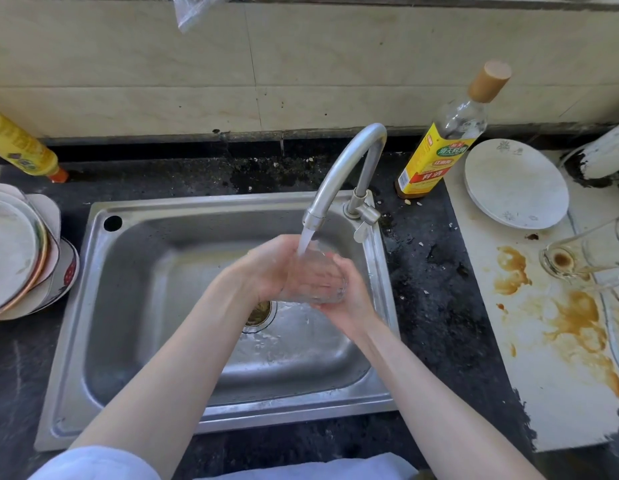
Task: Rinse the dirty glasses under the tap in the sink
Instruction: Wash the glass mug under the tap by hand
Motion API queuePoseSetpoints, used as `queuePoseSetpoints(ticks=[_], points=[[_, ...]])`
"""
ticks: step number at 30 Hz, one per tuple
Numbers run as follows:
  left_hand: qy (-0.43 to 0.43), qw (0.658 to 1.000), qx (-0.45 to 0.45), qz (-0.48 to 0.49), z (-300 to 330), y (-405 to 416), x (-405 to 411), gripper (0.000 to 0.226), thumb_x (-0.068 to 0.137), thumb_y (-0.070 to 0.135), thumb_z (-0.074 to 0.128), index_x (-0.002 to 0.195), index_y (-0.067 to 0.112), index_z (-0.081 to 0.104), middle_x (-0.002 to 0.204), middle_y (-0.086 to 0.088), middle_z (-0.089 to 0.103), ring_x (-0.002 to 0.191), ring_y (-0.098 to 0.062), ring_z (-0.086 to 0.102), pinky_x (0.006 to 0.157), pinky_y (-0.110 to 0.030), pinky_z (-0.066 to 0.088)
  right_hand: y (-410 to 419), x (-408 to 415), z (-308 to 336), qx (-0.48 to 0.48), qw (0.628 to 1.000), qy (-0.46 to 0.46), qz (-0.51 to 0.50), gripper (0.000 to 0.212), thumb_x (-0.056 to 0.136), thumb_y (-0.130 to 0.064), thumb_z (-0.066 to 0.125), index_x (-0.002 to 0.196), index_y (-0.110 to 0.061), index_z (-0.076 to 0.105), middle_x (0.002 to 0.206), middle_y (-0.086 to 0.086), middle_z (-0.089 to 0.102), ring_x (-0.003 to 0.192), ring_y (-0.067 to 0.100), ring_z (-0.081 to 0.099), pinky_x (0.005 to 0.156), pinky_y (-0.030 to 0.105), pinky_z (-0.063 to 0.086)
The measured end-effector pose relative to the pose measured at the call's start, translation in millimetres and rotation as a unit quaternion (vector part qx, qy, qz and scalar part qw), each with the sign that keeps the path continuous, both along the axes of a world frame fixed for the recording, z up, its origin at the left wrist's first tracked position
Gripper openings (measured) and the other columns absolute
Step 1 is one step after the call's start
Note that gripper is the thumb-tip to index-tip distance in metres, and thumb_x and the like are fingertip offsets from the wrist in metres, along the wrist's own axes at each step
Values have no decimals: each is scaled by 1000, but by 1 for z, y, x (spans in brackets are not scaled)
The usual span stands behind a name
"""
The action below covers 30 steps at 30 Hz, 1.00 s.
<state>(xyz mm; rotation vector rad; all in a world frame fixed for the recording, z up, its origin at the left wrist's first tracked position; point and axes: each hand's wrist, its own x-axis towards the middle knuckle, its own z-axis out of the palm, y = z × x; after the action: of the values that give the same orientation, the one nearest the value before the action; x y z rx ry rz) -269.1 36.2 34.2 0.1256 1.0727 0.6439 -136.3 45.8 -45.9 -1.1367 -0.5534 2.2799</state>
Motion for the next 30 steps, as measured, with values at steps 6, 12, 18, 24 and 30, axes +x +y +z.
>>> queuePoseSetpoints(ticks=[6,12,18,24,30], points=[[241,940,162,-180,-11,-11,-11,20,94,12,53,104,1,67,102,-16,71,94,-26,69,92,-39,52,6,11,-3,-50,990,-54,118,51,84,-55,55,119,-19,62,110,7,66,99,23,61,63,28,48],[317,925,185,-99,-21,-13,-6,21,89,19,61,96,1,70,87,-14,73,86,-24,70,84,-32,55,3,19,7,17,996,-75,48,17,88,-35,58,100,-25,53,104,2,64,82,20,63,63,31,50],[331,934,130,17,-29,-11,2,73,97,55,15,90,6,68,72,-16,72,67,-20,71,72,-25,49,-11,11,12,148,982,-119,1,19,82,-30,62,101,-31,65,113,-1,63,101,21,61,66,29,52],[292,944,153,-28,-38,-23,-13,41,102,37,29,107,11,60,88,-9,74,81,-19,71,86,-37,36,-8,17,11,210,966,-116,101,41,83,-16,61,113,-44,62,129,-5,52,118,19,51,96,40,47],[269,926,255,-71,-34,-30,-30,47,94,40,39,103,-1,60,99,-7,72,99,-23,66,90,-32,47,1,31,12,-91,991,93,-6,55,79,-23,50,134,-17,47,132,14,55,115,36,55,84,47,51]])
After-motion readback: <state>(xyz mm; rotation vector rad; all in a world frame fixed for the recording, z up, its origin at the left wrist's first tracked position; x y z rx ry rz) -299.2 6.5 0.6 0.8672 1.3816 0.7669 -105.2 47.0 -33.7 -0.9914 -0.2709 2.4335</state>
